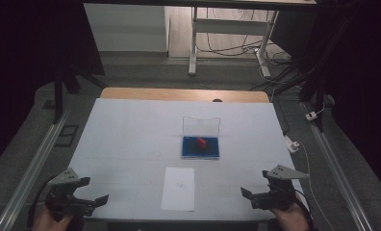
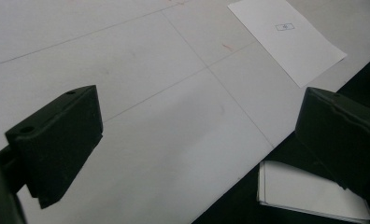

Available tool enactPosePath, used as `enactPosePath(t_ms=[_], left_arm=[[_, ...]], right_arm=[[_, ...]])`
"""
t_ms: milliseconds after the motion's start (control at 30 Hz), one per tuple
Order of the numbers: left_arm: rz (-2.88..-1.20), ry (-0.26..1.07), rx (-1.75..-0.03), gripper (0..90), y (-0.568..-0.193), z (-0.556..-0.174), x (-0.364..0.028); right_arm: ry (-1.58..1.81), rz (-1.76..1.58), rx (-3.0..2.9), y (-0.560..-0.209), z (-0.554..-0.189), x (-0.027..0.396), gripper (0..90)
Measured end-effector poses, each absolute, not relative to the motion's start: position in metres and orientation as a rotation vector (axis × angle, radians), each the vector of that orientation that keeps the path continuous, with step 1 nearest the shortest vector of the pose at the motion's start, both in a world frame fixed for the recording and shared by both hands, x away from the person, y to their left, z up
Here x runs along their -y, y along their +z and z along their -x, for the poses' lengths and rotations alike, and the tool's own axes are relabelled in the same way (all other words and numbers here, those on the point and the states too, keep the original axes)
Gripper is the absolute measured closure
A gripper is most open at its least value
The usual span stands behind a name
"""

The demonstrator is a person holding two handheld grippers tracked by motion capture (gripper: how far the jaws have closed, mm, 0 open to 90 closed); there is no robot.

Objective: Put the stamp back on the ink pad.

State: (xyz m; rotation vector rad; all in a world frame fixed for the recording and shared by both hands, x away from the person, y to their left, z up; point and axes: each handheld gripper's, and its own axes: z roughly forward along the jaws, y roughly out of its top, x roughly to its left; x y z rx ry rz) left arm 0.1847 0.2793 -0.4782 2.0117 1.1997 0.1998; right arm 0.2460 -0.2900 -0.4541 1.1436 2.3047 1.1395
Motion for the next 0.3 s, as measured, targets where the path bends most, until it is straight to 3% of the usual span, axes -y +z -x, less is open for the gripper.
enactPosePath(t_ms=[300], left_arm=[[-2.014, 0.202, -1.201, 1.0, -0.478, -0.185, -0.2789]], right_arm=[[1.083, -1.212, -2.309, -0.459, -0.2417, 0.2987, 0.0]])
